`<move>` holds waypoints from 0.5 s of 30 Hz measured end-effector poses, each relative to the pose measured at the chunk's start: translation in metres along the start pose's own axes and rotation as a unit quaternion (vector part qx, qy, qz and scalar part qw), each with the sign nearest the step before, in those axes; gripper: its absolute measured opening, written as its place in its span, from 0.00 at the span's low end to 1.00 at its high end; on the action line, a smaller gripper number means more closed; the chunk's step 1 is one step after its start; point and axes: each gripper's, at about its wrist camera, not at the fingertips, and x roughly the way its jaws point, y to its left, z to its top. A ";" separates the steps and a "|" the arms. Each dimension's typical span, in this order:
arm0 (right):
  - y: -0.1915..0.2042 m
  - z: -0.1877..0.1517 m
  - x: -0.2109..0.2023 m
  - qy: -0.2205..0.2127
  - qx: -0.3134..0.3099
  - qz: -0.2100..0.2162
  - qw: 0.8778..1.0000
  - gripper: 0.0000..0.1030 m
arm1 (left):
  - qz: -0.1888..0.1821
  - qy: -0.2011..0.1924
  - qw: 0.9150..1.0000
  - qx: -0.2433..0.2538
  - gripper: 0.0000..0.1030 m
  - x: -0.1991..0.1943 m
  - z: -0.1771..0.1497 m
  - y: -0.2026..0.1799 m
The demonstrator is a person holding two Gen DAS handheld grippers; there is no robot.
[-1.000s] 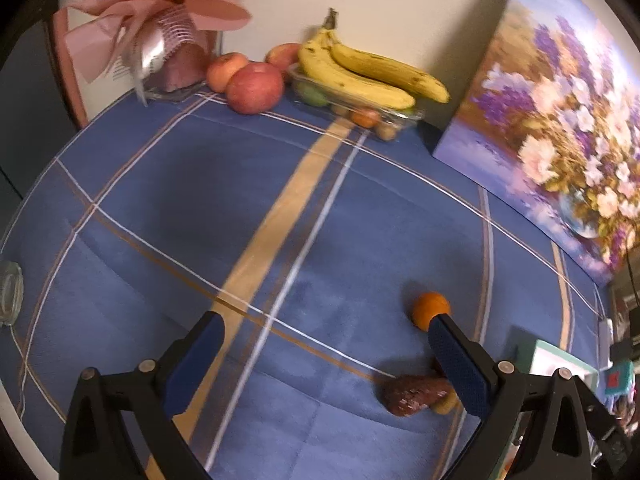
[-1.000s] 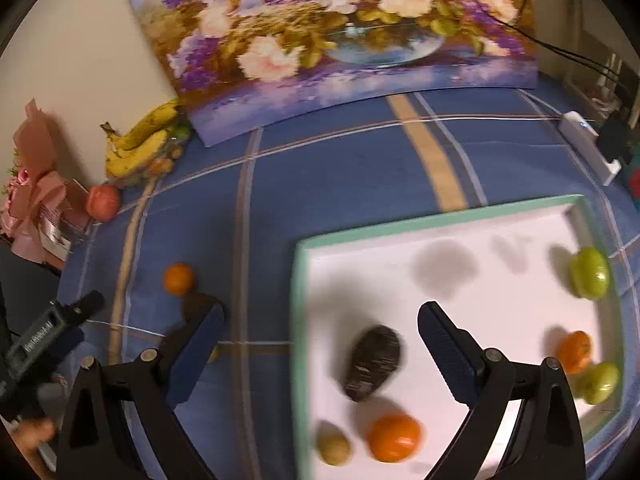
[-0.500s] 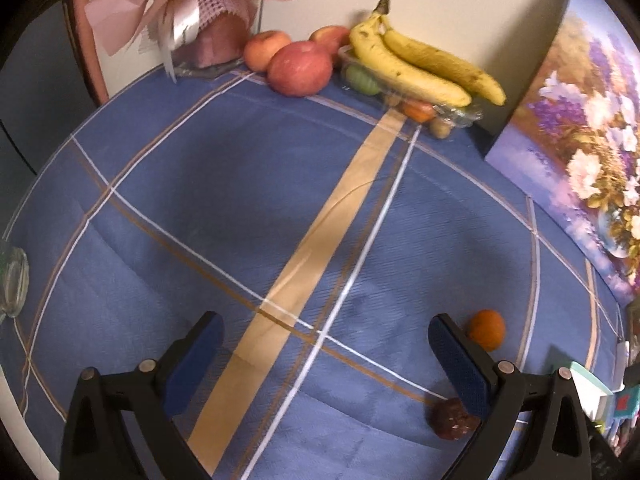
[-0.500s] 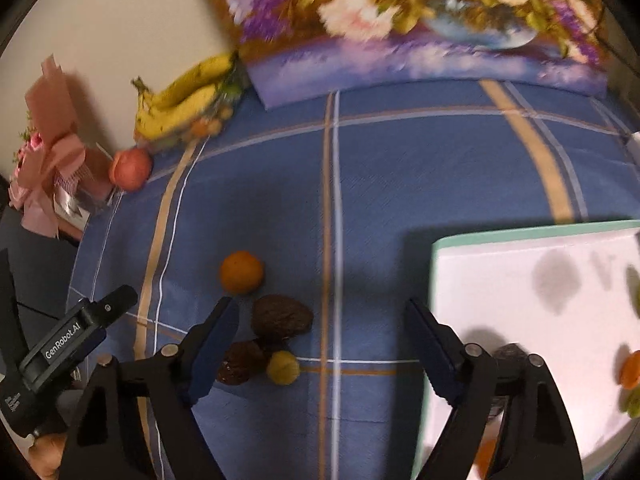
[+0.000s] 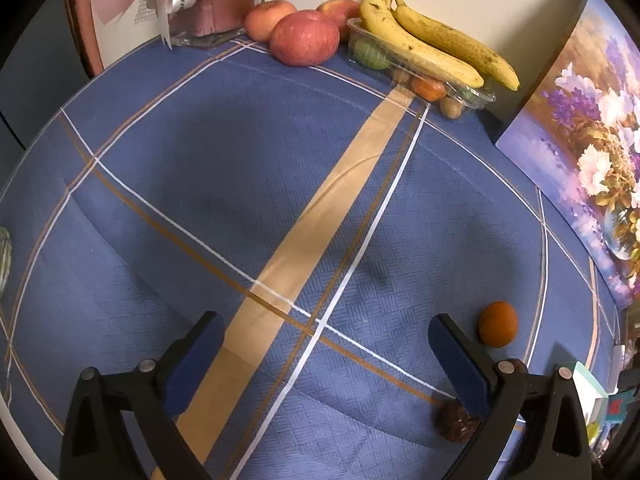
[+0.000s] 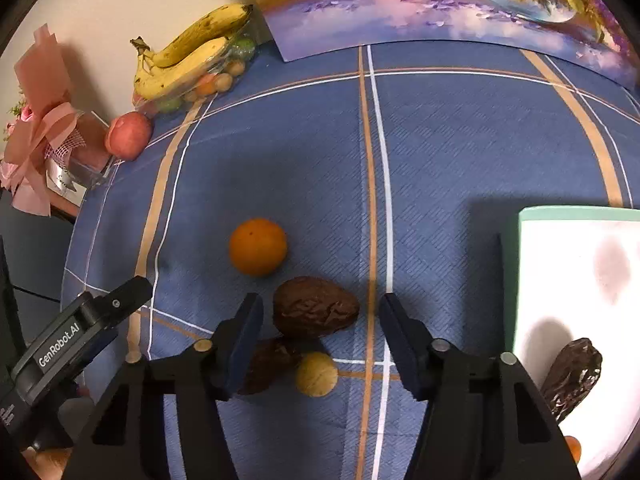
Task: Organize fruits
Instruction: 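Close left tool on the dark date while right tool grasps the brown date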
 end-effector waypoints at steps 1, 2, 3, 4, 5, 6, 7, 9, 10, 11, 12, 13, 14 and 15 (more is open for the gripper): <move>0.000 0.000 0.000 0.000 0.000 0.002 1.000 0.52 | 0.000 0.000 1.000 0.000 1.00 0.000 0.000 0.000; 0.000 0.000 0.001 0.001 0.001 0.004 1.000 0.51 | -0.001 -0.001 1.000 0.002 1.00 -0.001 0.000 -0.001; 0.000 -0.001 0.000 0.001 0.002 0.006 1.000 0.49 | -0.002 0.000 1.000 0.003 1.00 -0.001 0.000 -0.002; -0.001 -0.002 0.000 0.001 0.004 0.008 1.000 0.46 | -0.004 0.000 1.000 0.004 1.00 -0.001 -0.001 -0.002; -0.001 -0.002 0.000 0.001 0.005 0.010 1.000 0.46 | -0.007 0.001 1.000 0.002 1.00 -0.002 -0.001 -0.002; -0.002 -0.002 -0.001 0.000 0.005 0.011 1.000 0.46 | -0.011 0.002 1.000 0.000 1.00 -0.002 -0.002 -0.003; -0.002 -0.003 -0.001 -0.001 0.007 0.012 1.000 0.46 | -0.015 0.003 1.000 -0.003 1.00 -0.002 -0.002 -0.003; -0.005 -0.003 -0.003 -0.004 0.014 0.017 1.000 0.46 | -0.026 0.007 1.000 -0.008 1.00 -0.001 -0.003 -0.004; -0.006 -0.003 -0.006 -0.005 0.017 0.020 1.000 0.46 | -0.031 0.010 0.999 -0.010 1.00 -0.001 -0.004 -0.004; -0.007 -0.003 -0.007 -0.006 0.019 0.020 1.000 0.46 | -0.036 0.012 0.999 -0.011 1.00 -0.001 -0.004 -0.005; -0.009 -0.003 -0.009 -0.008 0.020 0.019 1.000 0.46 | -0.040 0.014 0.999 -0.011 1.00 -0.001 -0.005 -0.007; -0.010 -0.004 -0.012 -0.010 0.022 0.018 1.000 0.46 | -0.044 0.016 0.999 -0.011 1.00 -0.002 -0.006 -0.009; -0.013 -0.004 -0.017 -0.014 0.023 0.017 0.999 0.46 | -0.051 0.016 0.999 -0.010 0.99 -0.003 -0.007 -0.011; -0.014 -0.004 -0.020 -0.017 0.024 0.016 0.999 0.46 | -0.058 0.016 0.998 -0.009 0.99 -0.005 -0.007 -0.014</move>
